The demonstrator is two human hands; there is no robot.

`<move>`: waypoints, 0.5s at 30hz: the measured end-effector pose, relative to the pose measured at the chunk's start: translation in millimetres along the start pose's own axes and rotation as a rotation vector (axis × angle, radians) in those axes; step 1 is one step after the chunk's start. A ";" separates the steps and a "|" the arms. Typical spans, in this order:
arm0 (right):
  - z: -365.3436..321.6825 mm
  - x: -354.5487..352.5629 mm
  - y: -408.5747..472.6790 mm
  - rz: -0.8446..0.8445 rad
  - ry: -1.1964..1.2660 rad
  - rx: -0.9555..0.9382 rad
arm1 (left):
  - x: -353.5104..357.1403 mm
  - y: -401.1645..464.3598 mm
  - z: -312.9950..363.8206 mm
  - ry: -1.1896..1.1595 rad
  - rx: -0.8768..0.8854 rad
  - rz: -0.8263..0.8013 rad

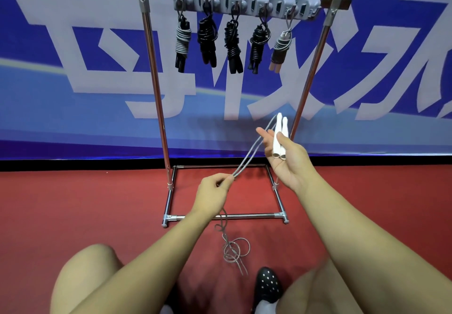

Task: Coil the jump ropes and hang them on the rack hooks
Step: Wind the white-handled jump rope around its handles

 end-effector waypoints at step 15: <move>66.4 -80.5 -19.0 -0.603 -1.891 0.166 | 18.4 -34.5 71.7 1.115 0.847 -0.175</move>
Point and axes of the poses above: each hand's wrist, its own y-axis towards the middle knuckle, its own x-axis out of the palm, z = x × y, the point moved 7 cm from there along y, towards the middle knuckle, and after that the axes turned 9 degrees about -x, right-handed, at the moved point
